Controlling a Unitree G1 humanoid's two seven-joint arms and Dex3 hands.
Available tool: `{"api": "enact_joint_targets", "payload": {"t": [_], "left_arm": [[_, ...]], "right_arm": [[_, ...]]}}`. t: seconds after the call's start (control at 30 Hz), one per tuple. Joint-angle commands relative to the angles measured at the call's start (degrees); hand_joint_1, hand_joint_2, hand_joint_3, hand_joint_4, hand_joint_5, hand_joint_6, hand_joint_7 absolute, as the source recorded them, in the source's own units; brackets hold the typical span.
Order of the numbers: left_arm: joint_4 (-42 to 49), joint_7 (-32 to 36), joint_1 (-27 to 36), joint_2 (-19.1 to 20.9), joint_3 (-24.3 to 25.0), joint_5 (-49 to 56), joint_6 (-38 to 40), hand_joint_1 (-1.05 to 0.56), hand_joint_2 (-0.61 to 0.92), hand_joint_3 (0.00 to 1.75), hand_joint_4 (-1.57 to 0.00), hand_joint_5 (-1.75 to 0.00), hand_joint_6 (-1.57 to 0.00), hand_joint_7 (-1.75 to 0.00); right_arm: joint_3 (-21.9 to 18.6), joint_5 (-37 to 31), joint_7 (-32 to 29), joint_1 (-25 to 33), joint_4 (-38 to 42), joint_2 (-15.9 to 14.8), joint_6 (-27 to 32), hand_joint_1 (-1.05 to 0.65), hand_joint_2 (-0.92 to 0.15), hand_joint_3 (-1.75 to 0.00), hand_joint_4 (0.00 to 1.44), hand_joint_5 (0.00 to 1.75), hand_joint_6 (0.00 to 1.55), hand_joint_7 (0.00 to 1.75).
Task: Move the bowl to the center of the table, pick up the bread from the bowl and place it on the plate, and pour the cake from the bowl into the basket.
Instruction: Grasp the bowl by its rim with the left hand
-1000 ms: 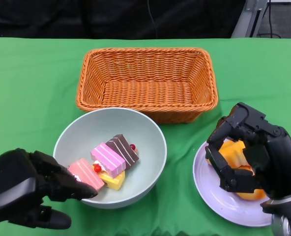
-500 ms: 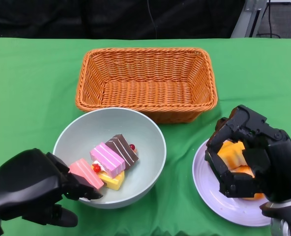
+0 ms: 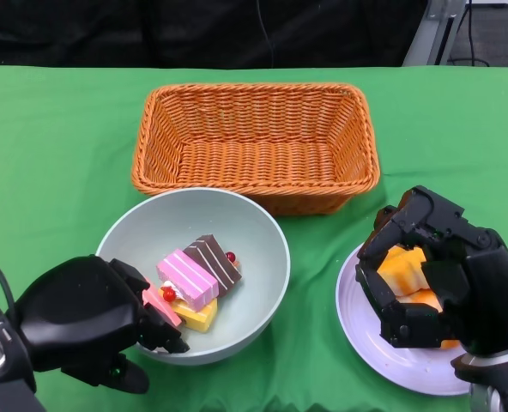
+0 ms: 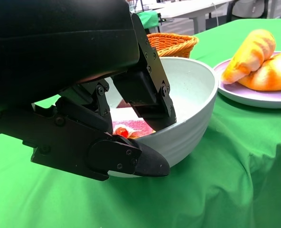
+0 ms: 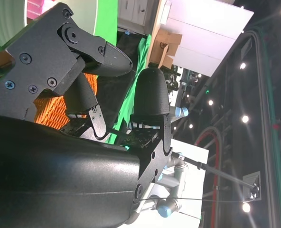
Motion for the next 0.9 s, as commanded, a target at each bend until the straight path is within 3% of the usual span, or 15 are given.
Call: {"api": "enact_joint_targets", "payload": {"t": [0.03, 0.13, 0.27, 0.7, 0.9], "left_arm": [[1.17, -1.08, -0.96, 1.13, -2.27, -0.02, 1.96, -0.69, 0.92, 0.22, -0.76, -0.92, -1.05, -0.03], [2.51, -0.76, -1.88, 1.06, -4.17, -0.28, 2.96, -0.7, 0.92, 0.23, -0.78, -0.86, -1.04, -0.02], [4.78, -1.67, -3.42, 0.77, -6.57, -1.69, 4.17, -0.7, 0.92, 0.26, -0.86, -0.59, -0.98, -0.01], [9.48, -4.83, -5.99, 0.59, -10.84, -5.13, 7.94, -0.67, 0.92, 0.23, -0.88, -0.5, -0.93, 0.0], [11.26, -3.95, -6.42, 0.22, -11.78, -5.12, 8.9, -0.68, 0.92, 0.23, -0.7, -0.11, -0.68, 0.0]], "right_arm": [[-0.25, 0.06, -0.63, 0.13, 0.51, 0.13, -1.0, -0.3, -0.36, -1.13, 0.68, 1.7, 0.61, 1.5], [-0.36, -0.38, -0.87, -0.01, 0.96, 0.14, -1.59, -0.3, -0.37, -1.12, 0.68, 1.7, 0.61, 1.5], [-0.2, 0.32, -0.61, -0.01, 1.3, 0.19, -1.9, -0.27, -0.36, -1.14, 0.68, 1.7, 0.6, 1.49], [-0.05, -0.14, -0.98, 0.11, 1.54, 0.4, -2.07, -0.3, -0.37, -1.13, 0.68, 1.69, 0.61, 1.49], [0.06, 0.39, -0.73, 0.26, 1.24, 0.35, -1.75, -0.29, -0.38, -1.11, 0.69, 1.68, 0.61, 1.49]]}}
